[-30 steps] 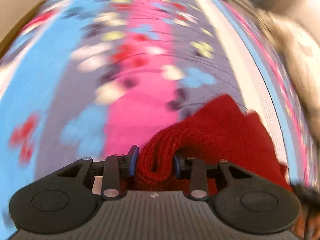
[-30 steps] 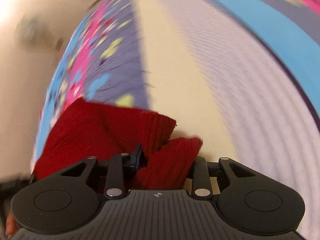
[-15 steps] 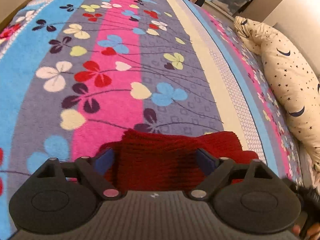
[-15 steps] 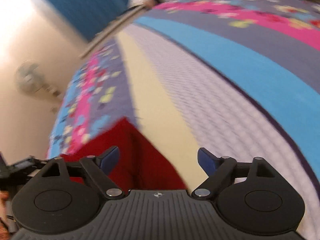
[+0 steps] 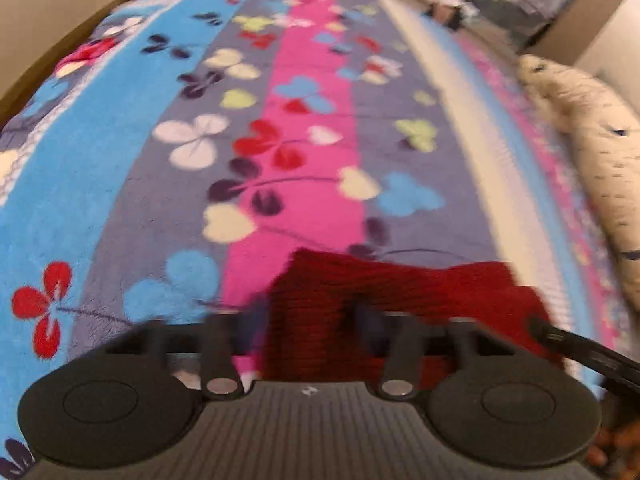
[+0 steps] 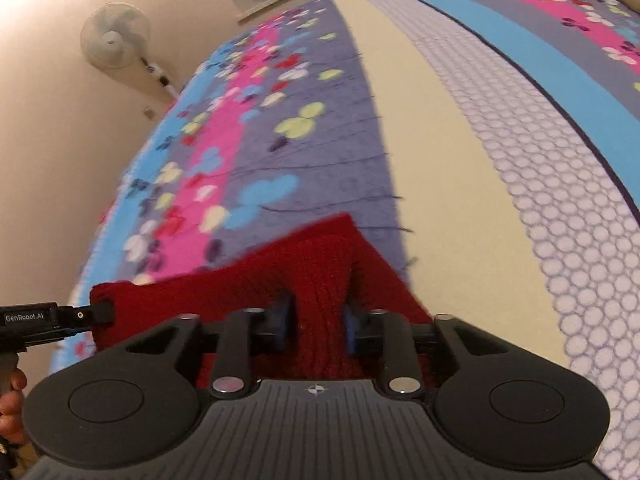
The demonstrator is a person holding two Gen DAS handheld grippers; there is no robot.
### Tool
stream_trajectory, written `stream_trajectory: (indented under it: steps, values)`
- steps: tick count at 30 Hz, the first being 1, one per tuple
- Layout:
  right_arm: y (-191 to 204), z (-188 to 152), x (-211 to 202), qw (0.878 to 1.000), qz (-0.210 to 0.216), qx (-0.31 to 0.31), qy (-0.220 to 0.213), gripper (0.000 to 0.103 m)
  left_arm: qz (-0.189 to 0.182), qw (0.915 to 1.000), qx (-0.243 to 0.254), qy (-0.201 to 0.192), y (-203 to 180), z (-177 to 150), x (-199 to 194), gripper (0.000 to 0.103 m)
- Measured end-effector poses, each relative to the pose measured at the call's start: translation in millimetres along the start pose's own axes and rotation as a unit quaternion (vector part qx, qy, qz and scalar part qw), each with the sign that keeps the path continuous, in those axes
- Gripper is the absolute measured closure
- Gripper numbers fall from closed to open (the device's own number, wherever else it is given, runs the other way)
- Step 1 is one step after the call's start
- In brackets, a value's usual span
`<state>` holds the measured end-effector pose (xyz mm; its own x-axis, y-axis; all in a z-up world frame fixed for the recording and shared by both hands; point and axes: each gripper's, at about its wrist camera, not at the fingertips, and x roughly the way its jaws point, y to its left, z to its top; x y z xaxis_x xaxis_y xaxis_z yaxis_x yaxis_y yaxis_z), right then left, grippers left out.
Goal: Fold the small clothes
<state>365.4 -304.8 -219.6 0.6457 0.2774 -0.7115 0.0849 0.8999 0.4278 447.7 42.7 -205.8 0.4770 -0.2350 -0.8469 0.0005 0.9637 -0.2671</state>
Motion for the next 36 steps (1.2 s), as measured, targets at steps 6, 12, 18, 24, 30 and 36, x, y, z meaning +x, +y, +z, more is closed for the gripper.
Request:
stream_trajectory:
  steps: [6,12,18,24,30,36]
  values:
    - [-15.5,-18.1,-30.2,0.994,-0.098,-0.033,-0.038,0.030,0.070,0.9955,-0.060,-0.020,33.3,-14.4,-21.9,0.000]
    - [-11.0,-64.5,-139.9,0.992,-0.096,-0.024,-0.077,0.021,0.160,0.9862,0.012,-0.041,19.5,-84.3,-126.5,0.000]
    - [53.8,-143.7,-227.3,0.978,-0.125,-0.156,-0.064,0.009,0.146,0.9865,0.066,-0.034,-53.7,-182.9,-210.0,0.000]
    - [72.3,-192.4,-296.0,0.981,-0.118,-0.139,-0.067,0.009,0.096,0.9920,0.080,-0.016,-98.4,-254.6,-254.9,0.000]
    - [79.8,-219.5,-343.4,0.979,-0.112,-0.144,-0.097,0.009,0.099,0.9897,0.094,-0.043,-114.1,-292.7,-291.7,0.000]
    - [88.5,-231.8,-357.0,0.975,-0.113,-0.163,-0.103,0.009,0.114,0.9865,0.099,-0.063,-118.5,-305.1,-309.3,0.000]
